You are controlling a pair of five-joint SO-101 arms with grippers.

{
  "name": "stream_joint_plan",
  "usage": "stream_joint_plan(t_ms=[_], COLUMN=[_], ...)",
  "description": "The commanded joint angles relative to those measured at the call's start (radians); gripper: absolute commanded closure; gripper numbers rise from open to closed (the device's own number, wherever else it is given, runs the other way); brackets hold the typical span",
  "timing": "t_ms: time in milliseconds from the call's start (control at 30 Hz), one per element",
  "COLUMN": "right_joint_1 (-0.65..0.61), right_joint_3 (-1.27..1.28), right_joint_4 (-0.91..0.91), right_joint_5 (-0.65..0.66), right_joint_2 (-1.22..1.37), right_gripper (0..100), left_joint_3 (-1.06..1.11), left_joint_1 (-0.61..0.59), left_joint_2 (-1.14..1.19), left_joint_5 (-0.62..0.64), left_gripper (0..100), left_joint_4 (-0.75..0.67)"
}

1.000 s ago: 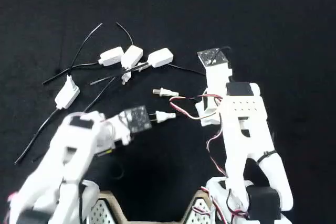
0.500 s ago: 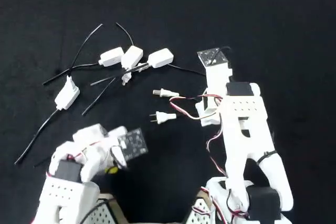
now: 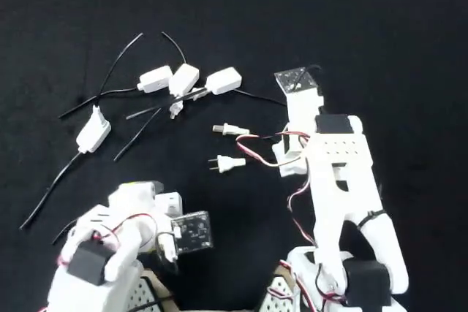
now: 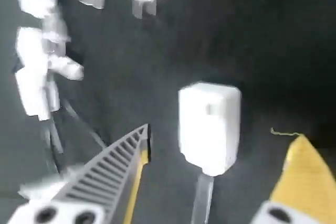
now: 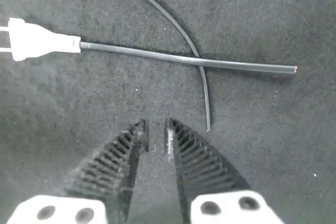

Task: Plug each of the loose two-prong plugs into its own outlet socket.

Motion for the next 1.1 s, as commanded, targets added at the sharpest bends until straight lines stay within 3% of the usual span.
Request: stream_joint_plan(t_ms=[0, 100, 233, 367, 500, 633, 733, 833, 933, 1067], right_joint_1=[0.015, -0.034, -0.189, -0.285, -0.311, -0.313, -0.331, -0.368, -0.39, -0.394], right_joint_3=[-0.016, -0.065, -0.07, -0.008, -0.007, -0.053, -0.114, -0.171, -0.211, -0.248], right_joint_4=[0.003, -0.006, -0.13, -0.267, -0.278, -0.327, -0.344, -0.342, -0.342, -0.338], right_joint_5=[-0.025, -0.18, -0.338, -0.483, -0.577, -0.666, -0.818, -0.997, -1.128, -1.186], right_joint_2=[-0.031, -0.03, -0.028, 0.012, 0.099, 0.194, 0.272, 0.351, 0.418, 0.489], right_gripper=[94.1, 94.1, 93.6, 83.2, 80.4, 80.4, 80.4, 80.4, 80.4, 80.4], left_joint_3=[-0.188, -0.251, -0.231, -0.111, -0.036, -0.004, 0.031, 0.077, 0.128, 0.176], left_joint_1=[-0.007, -0.113, -0.298, -0.418, -0.447, -0.452, -0.481, -0.496, -0.496, -0.501], left_joint_2=[0.015, 0.017, 0.021, 0.017, 0.017, 0.017, 0.017, 0.017, 0.017, 0.017], left_joint_5=[0.06, 0.061, 0.064, 0.061, 0.081, 0.252, 0.419, 0.509, 0.52, 0.479], left_gripper=[60, 60, 60, 60, 60, 60, 60, 60, 60, 60], left_joint_4=[0.084, 0.078, 0.018, -0.061, -0.091, -0.124, -0.181, -0.21, -0.212, -0.213])
